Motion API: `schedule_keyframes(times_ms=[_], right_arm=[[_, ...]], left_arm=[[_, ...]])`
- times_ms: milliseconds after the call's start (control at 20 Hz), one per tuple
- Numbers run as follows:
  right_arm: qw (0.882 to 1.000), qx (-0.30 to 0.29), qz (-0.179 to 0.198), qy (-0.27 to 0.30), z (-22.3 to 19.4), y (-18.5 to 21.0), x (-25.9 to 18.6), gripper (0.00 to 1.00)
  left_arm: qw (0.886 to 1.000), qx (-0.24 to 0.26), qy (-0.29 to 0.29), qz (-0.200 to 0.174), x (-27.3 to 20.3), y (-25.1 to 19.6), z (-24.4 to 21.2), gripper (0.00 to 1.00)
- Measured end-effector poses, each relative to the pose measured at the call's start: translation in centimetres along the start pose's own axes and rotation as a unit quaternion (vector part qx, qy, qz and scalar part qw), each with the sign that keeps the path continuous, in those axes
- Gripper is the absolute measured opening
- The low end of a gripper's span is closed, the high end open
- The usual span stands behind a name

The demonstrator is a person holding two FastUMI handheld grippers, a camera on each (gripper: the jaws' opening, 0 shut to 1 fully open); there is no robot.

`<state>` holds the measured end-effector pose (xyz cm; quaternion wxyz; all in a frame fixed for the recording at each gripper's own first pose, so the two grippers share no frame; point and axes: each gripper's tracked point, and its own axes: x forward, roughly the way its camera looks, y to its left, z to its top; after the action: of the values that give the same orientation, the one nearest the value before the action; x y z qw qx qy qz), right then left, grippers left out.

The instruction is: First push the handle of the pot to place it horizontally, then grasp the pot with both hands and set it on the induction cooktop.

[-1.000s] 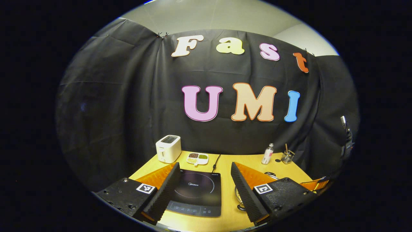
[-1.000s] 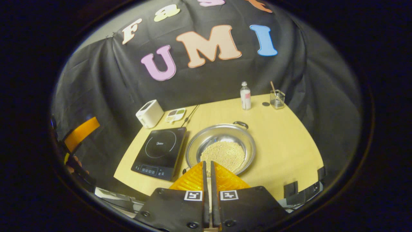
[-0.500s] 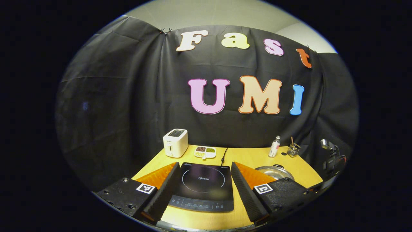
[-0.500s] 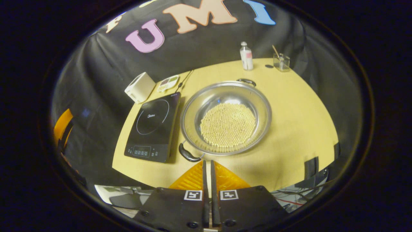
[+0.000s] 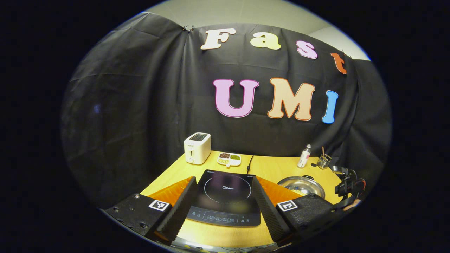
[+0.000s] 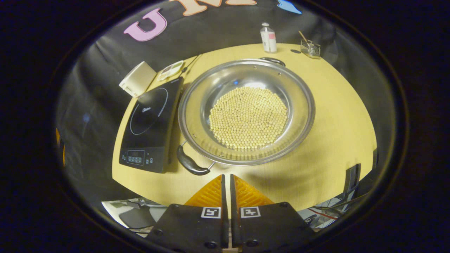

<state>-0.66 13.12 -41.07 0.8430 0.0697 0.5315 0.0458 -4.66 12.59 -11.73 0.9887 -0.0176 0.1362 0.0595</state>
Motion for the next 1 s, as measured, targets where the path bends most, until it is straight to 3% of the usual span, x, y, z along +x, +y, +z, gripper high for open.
schedule_keyframes(times_ms=[200, 550, 800, 1000], right_arm=[[1.000, 0.007, -0.010, 0.012, -0.1, 0.1, 1.7, 0.06], [1.000, 0.000, -0.016, 0.017, 0.6, 1.3, 2.6, 0.06], [0.999, 0.014, -0.009, 0.028, 1.3, 3.5, 3.1, 0.06], [0.999, 0.032, -0.007, 0.015, 2.4, 5.5, 3.8, 0.06]], left_arm=[[1.000, 0.008, 0.014, -0.003, 0.3, -0.1, -0.8, 0.92], [1.000, 0.020, 0.015, 0.005, -0.1, 0.9, -0.8, 0.96], [0.999, 0.012, 0.029, 0.019, -0.1, 1.9, -1.9, 0.92], [0.999, 0.003, 0.040, 0.027, -0.3, 2.4, -2.9, 0.96]])
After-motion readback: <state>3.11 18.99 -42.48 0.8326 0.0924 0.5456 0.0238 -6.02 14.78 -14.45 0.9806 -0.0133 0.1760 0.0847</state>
